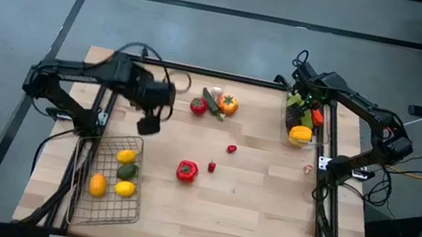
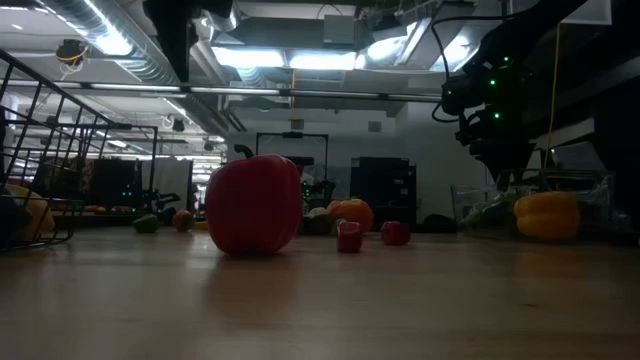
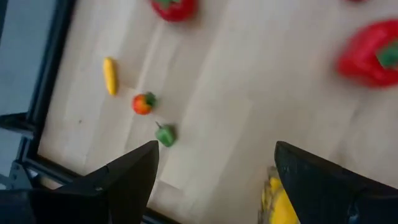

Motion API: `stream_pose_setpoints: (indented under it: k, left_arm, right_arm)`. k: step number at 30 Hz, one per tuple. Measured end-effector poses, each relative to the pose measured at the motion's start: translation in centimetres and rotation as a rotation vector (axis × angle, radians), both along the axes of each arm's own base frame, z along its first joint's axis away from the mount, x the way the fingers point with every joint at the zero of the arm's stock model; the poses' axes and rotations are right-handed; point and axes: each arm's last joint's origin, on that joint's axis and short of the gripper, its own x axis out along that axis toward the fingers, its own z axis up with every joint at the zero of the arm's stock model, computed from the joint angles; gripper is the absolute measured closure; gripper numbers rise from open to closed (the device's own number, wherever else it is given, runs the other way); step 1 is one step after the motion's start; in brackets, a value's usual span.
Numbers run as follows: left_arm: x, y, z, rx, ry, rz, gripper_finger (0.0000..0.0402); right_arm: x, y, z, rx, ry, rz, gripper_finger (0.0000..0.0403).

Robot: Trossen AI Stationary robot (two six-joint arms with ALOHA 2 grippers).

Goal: Sort produce into baskets
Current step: Put the red tomato into the wire basket

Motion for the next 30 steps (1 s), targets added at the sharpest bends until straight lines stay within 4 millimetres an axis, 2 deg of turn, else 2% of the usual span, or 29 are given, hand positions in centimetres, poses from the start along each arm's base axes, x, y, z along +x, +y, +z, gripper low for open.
stream_pose_setpoints:
  k: [3, 7, 13, 18, 22, 30]
  left_arm:
    - [-0.4, 1.8, -0.2, 0.008, -0.027, 0.062, 0.0084]
    - [-0.3, 3.3, -1.6, 0.014, -0.026, 0.101, 0.0084]
    - [0.4, 4.7, -4.4, 0.031, -0.068, 0.121, 0.0084]
    - [1.7, 5.6, -5.9, 0.065, -0.214, 0.148, 0.0084]
    - [3.0, 6.2, -6.0, 0.088, -0.382, 0.198, 0.0084]
    - [4.9, 6.8, -4.4, 0.082, -0.682, 0.319, 0.0084]
  right_arm:
    - [0.0, 0.0, 0.0, 0.000, 0.000, 0.000, 0.0040]
    - [0.0, 0.0, 0.0, 0.000, 0.000, 0.000, 0.0040]
    - [0.0, 0.0, 0.0, 0.005, -0.006, 0.001, 0.0040]
    - [0.0, 0.0, 0.0, 0.010, -0.012, 0.002, 0.0040]
    - [0.1, 0.0, 0.0, 0.017, -0.021, 0.004, 0.0040]
    - [0.1, 0.1, 0.0, 0.020, -0.026, 0.004, 0.0040]
